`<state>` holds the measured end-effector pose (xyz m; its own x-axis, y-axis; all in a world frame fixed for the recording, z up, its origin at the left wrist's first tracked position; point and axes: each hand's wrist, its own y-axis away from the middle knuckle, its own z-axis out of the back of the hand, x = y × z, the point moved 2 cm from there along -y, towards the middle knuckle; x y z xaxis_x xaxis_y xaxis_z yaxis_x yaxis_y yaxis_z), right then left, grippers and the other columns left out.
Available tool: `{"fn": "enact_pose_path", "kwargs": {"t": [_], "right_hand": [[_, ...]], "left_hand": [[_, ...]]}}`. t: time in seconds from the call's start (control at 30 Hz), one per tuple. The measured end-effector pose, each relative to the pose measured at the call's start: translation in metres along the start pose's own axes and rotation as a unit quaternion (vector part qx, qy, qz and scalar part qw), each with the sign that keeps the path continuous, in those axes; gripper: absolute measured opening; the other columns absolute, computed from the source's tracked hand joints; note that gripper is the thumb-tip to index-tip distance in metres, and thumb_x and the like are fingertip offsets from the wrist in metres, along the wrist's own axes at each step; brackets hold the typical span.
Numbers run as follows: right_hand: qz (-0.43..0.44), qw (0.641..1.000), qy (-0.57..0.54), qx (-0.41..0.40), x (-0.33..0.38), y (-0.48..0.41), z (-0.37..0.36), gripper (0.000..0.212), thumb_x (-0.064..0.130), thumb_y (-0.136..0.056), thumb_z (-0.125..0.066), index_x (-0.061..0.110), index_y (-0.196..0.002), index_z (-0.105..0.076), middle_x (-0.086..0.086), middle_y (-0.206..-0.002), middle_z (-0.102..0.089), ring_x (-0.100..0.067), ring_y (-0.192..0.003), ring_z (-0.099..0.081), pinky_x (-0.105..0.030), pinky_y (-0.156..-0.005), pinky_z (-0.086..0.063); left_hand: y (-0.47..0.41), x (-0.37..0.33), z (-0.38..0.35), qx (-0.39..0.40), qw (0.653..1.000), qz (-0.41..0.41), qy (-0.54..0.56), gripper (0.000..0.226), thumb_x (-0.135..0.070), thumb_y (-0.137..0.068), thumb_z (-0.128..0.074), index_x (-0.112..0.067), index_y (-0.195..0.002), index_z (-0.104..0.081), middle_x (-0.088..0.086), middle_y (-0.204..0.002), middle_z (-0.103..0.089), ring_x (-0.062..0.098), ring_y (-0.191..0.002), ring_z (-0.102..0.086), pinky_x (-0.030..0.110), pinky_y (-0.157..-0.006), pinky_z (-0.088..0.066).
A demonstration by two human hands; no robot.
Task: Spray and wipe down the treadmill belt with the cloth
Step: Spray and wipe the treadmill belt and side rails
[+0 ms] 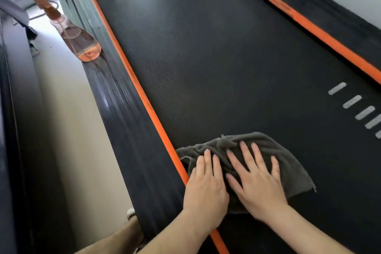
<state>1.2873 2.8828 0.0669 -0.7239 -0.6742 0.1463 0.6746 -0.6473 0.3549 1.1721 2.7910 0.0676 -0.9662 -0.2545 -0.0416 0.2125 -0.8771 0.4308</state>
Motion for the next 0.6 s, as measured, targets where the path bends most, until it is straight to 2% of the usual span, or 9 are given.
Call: {"fn": "enact_pose_path", "kwargs": {"t": [0.07, 0.13, 0.2, 0.23, 0.3, 0.4, 0.47, 0.6], "right_hand": [[0.025, 0.999, -0.017, -0.015, 0.018, -0.04, 0.013, 0.065, 0.064, -0.095, -0.009, 0.04, -0.156, -0.01, -0.002, -0.165, -0.018, -0.026, -0.152, -0.013, -0.06, -0.115, -0.016], [0.036, 0.999, -0.033, -0.024, 0.038, -0.077, 0.023, 0.072, 0.064, -0.089, 0.003, 0.041, -0.156, -0.002, 0.0, -0.168, -0.001, -0.024, -0.154, 0.002, -0.057, -0.119, -0.001], [0.042, 0.998, -0.04, -0.03, 0.054, -0.1, 0.029, 0.075, 0.063, -0.085, 0.006, 0.042, -0.157, -0.003, 0.002, -0.167, 0.005, -0.021, -0.153, 0.008, -0.056, -0.119, 0.005], [0.046, 0.998, -0.038, -0.034, 0.055, -0.106, 0.03, 0.074, 0.063, -0.086, 0.004, 0.042, -0.157, -0.005, 0.002, -0.168, 0.004, -0.021, -0.153, 0.008, -0.056, -0.119, 0.005], [0.06, 0.997, -0.034, -0.041, 0.049, -0.108, 0.03, 0.069, 0.061, -0.091, -0.003, 0.042, -0.157, -0.011, 0.002, -0.168, 0.0, -0.02, -0.154, 0.005, -0.054, -0.119, 0.003], [0.05, 0.997, -0.027, -0.046, 0.016, -0.096, 0.028, 0.064, 0.062, -0.095, -0.012, 0.042, -0.156, -0.013, 0.004, -0.167, -0.005, -0.019, -0.154, 0.0, -0.052, -0.12, -0.001], [0.018, 0.998, -0.023, -0.056, -0.014, -0.081, 0.026, 0.065, 0.065, -0.095, -0.014, 0.043, -0.156, -0.012, 0.004, -0.167, -0.006, -0.021, -0.154, -0.004, -0.052, -0.12, -0.004], [-0.096, 0.993, -0.024, -0.056, -0.084, -0.039, 0.022, 0.068, 0.069, -0.093, -0.012, 0.043, -0.156, -0.008, 0.003, -0.167, -0.007, -0.023, -0.153, -0.007, -0.054, -0.119, -0.01]], "left_hand": [[-0.012, 0.014, 0.0, -0.007, 0.998, -0.011, -0.054, 0.073, -0.03, -0.091, -0.007, 0.01, -0.152, -0.004, 0.033, -0.159, -0.003, 0.046, -0.149, -0.002, 0.053, -0.12, -0.016], [-0.028, 0.041, 0.018, -0.039, 0.995, 0.021, -0.091, 0.076, -0.031, -0.088, -0.006, 0.009, -0.153, -0.011, 0.034, -0.158, -0.011, 0.048, -0.148, -0.007, 0.054, -0.121, -0.015], [-0.038, 0.07, 0.039, -0.031, 0.991, 0.066, -0.114, 0.071, -0.034, -0.096, -0.019, 0.009, -0.153, -0.011, 0.033, -0.158, -0.013, 0.048, -0.148, -0.009, 0.052, -0.122, -0.01], [-0.042, 0.079, 0.044, -0.011, 0.99, 0.078, -0.114, 0.071, -0.035, -0.098, -0.025, 0.009, -0.152, -0.008, 0.033, -0.159, -0.01, 0.048, -0.148, -0.007, 0.052, -0.123, -0.007], [-0.039, 0.08, 0.043, -0.009, 0.994, 0.077, -0.081, 0.072, -0.037, -0.099, -0.024, 0.009, -0.152, -0.008, 0.032, -0.159, -0.011, 0.047, -0.149, -0.006, 0.053, -0.123, -0.009], [-0.022, 0.045, 0.029, -0.065, 0.995, 0.079, 0.001, 0.072, -0.043, -0.093, -0.028, 0.001, -0.15, -0.033, 0.03, -0.154, -0.031, 0.047, -0.143, -0.028, 0.057, -0.114, -0.033], [-0.016, 0.01, 0.023, -0.095, 0.992, 0.066, 0.056, 0.069, -0.045, -0.09, -0.034, -0.006, -0.146, -0.044, 0.027, -0.151, -0.038, 0.045, -0.14, -0.037, 0.057, -0.105, -0.041], [-0.032, -0.05, 0.022, -0.097, 0.993, -0.005, 0.069, 0.068, -0.049, -0.093, -0.033, -0.016, -0.152, -0.036, 0.019, -0.158, -0.029, 0.038, -0.147, -0.025, 0.062, -0.109, -0.032]]}}
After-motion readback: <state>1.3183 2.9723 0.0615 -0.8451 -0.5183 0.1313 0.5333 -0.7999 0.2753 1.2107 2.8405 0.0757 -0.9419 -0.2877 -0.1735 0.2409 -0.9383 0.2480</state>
